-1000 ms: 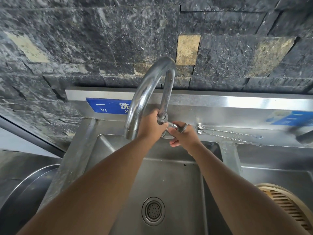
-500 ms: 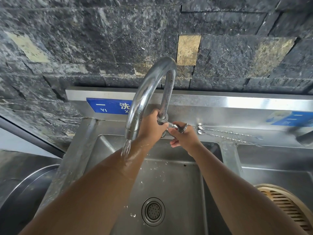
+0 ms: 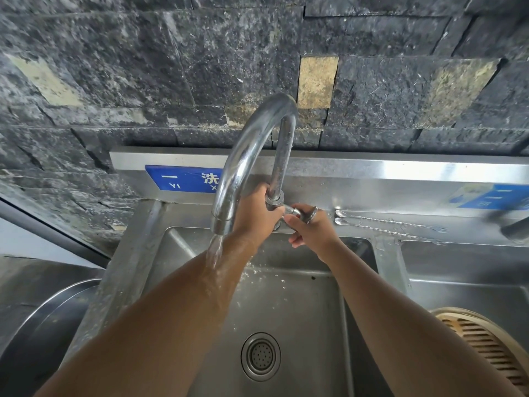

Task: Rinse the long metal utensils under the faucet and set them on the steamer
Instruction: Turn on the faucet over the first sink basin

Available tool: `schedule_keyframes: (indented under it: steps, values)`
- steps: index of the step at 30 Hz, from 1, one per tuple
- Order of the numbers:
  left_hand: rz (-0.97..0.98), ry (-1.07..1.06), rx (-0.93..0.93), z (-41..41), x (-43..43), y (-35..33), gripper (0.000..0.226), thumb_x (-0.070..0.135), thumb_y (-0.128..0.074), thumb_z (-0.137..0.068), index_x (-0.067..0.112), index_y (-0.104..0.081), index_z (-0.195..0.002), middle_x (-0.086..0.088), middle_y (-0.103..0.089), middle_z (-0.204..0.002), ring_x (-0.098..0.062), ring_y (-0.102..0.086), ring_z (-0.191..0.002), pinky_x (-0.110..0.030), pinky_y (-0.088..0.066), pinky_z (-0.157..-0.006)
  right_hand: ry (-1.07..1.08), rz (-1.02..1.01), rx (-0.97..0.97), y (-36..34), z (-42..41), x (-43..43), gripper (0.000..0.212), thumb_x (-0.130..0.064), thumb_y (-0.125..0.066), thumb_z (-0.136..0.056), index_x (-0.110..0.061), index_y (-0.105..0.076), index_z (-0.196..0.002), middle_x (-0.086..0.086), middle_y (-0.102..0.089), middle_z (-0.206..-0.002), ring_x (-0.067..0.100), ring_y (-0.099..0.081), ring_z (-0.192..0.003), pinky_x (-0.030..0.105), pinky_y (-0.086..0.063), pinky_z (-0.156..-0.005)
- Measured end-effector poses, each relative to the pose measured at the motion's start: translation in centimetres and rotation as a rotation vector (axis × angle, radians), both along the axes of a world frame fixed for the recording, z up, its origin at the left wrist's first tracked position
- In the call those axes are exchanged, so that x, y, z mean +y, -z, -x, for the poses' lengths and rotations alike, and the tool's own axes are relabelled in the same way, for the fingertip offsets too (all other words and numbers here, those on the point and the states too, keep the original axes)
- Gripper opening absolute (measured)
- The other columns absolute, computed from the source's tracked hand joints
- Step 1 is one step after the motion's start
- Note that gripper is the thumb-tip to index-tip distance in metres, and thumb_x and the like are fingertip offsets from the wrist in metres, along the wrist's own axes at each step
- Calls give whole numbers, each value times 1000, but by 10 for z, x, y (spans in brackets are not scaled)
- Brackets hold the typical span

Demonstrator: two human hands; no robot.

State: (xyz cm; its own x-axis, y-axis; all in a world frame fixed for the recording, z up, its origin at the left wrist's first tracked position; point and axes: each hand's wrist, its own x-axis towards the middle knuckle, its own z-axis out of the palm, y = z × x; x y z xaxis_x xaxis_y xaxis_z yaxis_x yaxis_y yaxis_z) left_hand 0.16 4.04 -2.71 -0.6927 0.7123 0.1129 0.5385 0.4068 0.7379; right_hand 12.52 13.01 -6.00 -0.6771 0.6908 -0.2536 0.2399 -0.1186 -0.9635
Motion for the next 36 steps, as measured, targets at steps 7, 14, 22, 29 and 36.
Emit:
schedule_keyframes:
  steps: [7,14,22,29,36]
  values:
    - [104,28,-28,2,-1,-5,35,39,-75,-73,44,-51,-98,24,-64,-77,8,-61,-71,-19,-50,-62,17,45,-70,-3,-1,-3,27,-19,-71,-91,-19,-61,-117,6,-71,-84,20,-71,-57,37,-63,-57]
    - [174,1,-105,-18,-14,-14,44,26,-74,-83,14,-55,-121,-2,-70,-105,-18,-64,-87,-31,-51,-76,5,33,-238,-20,-28,-10,46,-14,-73,-89,-5,-51,-129,13,-66,-106,27,-74,-74,36,-63,-63]
    - [343,122,45,-58,-52,-31,34,21,-63,-91,4,-60,-120,-12,-67,-114,-19,-60,-95,-23,-38,-73,8,-114,-393,-45,-78,-29,35,-9,-65,-91,-6,-57,-125,11,-68,-103,32,-72,-76,50,-62,-75]
    - [474,307,148,-97,-60,-37,36,28,-54,-95,7,-56,-124,-11,-60,-127,-27,-57,-115,-33,-43,-94,-93,-431,-589,-61,-114,-36,35,-27,-64,-89,-17,-63,-123,6,-71,-116,27,-64,-106,28,-47,-81]
    - [537,433,300,-116,-39,-39,32,28,-50,-97,7,-54,-121,-11,-56,-128,-30,-56,-115,-39,-46,-94,-161,-544,-683,-63,-145,-10,39,-28,-62,-89,-19,-60,-127,5,-68,-120,26,-63,-106,29,-48,-82]
